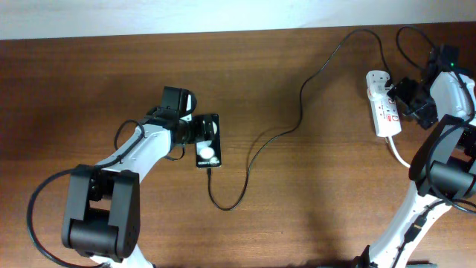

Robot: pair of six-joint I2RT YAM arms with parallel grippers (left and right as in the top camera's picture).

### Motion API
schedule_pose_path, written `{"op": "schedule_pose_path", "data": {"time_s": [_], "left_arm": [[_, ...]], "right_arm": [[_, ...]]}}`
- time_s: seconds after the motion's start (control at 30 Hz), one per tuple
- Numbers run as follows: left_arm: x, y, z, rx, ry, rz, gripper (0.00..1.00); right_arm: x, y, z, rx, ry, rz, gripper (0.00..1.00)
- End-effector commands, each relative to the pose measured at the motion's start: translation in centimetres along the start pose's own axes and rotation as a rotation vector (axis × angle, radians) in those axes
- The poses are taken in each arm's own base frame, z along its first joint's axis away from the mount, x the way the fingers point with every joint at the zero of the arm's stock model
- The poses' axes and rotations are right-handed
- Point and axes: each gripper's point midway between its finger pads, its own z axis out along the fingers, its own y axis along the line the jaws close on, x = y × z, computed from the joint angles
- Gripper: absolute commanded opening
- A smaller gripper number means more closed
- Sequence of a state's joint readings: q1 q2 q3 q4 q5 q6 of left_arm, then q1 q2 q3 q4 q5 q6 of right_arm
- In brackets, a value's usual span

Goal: Plug charger to phone and switch on socket
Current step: 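Press down the power strip switch with the right gripper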

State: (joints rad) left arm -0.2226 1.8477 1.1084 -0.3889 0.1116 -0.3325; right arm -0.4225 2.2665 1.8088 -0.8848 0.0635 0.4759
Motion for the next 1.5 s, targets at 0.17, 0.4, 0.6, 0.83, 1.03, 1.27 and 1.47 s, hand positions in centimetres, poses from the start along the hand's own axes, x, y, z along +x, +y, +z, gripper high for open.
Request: {"op": "schedule_pose_path", "data": {"time_s": [0.17, 0.4, 0.6, 0.83, 1.03, 1.27, 1.47], "left_arm": [[-1.2, -0.6, -1.0, 0.011, -0.040, 0.013, 0.99], [-1.2, -0.6, -1.0, 0.011, -0.040, 0.013, 0.99], [-1.2, -0.6, -1.0, 0.011, -0.040, 0.013, 0.99], [-1.2, -0.6, -1.0, 0.011, -0.040, 0.013, 0.99], [-1.2, -0.6, -1.0, 0.011, -0.040, 0.013, 0.99], [-1.2, -0.7, -1.0, 0.011, -0.040, 0.013, 0.99], [-1.2, -0.6, -1.0, 0.011, -0.040, 0.013, 0.99]], "right_arm": [[8.1, 1.5, 4.5, 0.000, 0.202, -0.107, 0.99], [9.3, 2.8, 4.5, -0.026, 0.230, -0.131, 0.99], [11.5, 3.6, 4.8, -0.014, 0.260, -0.175, 0.99], [11.5, 1.5, 4.7, 0.090, 0.253, -0.187, 0.99], [10.1, -0.5, 4.9, 0.127, 0.234, -0.397, 0.99], [6.6, -0.4, 2.3, 0.077, 0.140, -0.432, 0.99], [4.9, 0.1, 0.7, 0.056, 0.073, -0.413, 0.99]]}}
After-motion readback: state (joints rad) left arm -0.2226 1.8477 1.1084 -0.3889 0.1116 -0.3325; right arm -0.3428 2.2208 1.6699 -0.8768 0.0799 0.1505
